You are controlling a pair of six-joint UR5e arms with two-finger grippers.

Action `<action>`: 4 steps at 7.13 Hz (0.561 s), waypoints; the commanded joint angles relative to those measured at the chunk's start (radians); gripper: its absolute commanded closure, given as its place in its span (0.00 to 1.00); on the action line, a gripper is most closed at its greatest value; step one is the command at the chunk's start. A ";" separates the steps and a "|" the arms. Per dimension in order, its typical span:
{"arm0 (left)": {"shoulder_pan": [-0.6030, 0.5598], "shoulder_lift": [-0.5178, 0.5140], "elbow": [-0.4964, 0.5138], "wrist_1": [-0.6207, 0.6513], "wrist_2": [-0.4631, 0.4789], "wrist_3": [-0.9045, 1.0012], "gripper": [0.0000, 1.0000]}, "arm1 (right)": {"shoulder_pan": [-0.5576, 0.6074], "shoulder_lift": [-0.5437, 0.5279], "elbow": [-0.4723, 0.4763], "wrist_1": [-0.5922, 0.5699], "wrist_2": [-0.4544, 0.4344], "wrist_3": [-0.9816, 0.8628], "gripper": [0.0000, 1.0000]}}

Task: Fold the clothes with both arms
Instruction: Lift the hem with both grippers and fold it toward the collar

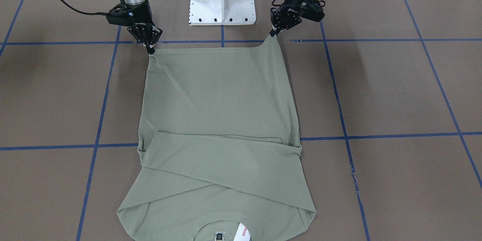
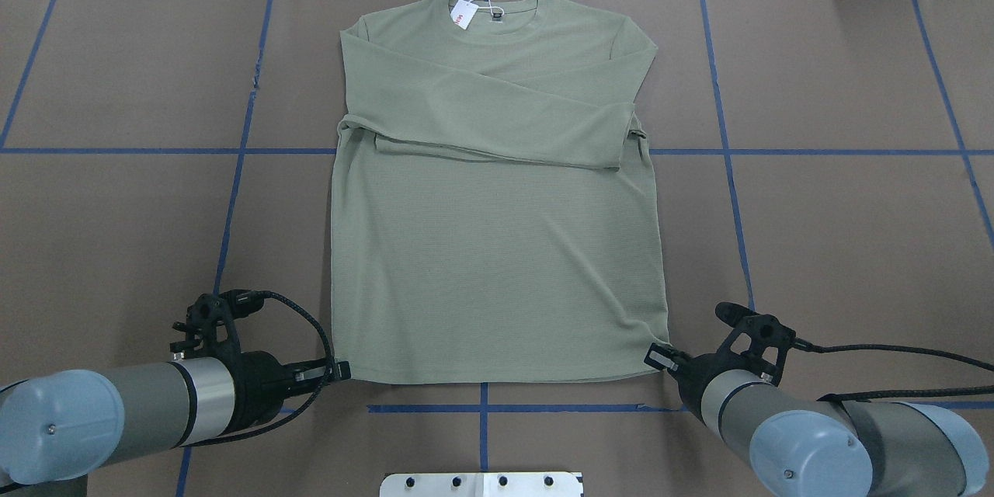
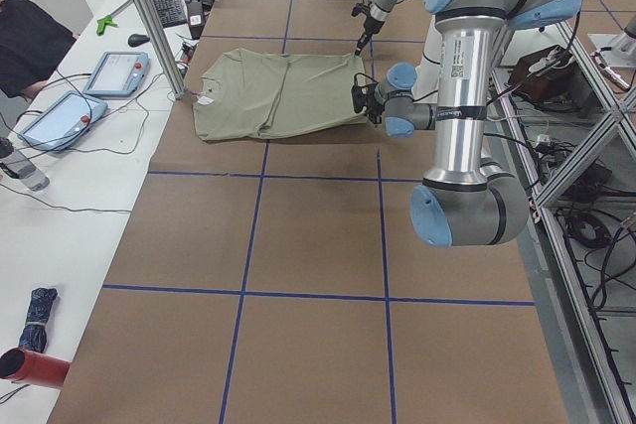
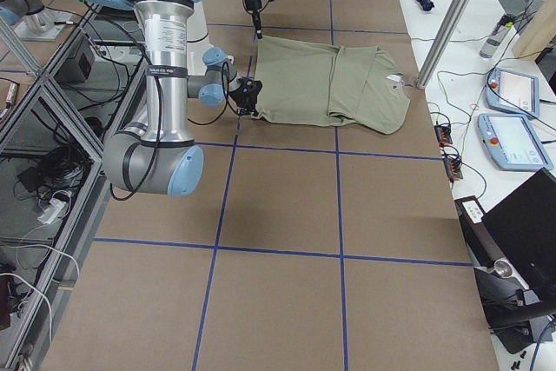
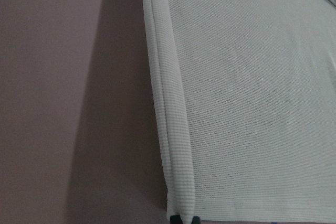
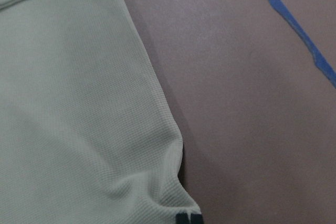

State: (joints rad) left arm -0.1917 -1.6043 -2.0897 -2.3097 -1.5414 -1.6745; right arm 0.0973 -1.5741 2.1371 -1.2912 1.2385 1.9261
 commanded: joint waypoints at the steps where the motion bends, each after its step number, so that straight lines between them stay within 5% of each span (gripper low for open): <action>1: -0.081 0.015 -0.126 0.057 -0.165 0.007 1.00 | 0.012 0.005 0.273 -0.304 0.069 -0.025 1.00; 3: -0.140 0.001 -0.415 0.351 -0.304 0.010 1.00 | 0.009 0.078 0.546 -0.620 0.172 -0.027 1.00; 4: -0.152 0.000 -0.534 0.468 -0.354 0.013 1.00 | 0.059 0.163 0.587 -0.723 0.268 -0.029 1.00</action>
State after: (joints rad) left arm -0.3230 -1.6007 -2.4667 -1.9950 -1.8283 -1.6645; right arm 0.1195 -1.4942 2.6264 -1.8605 1.4097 1.8996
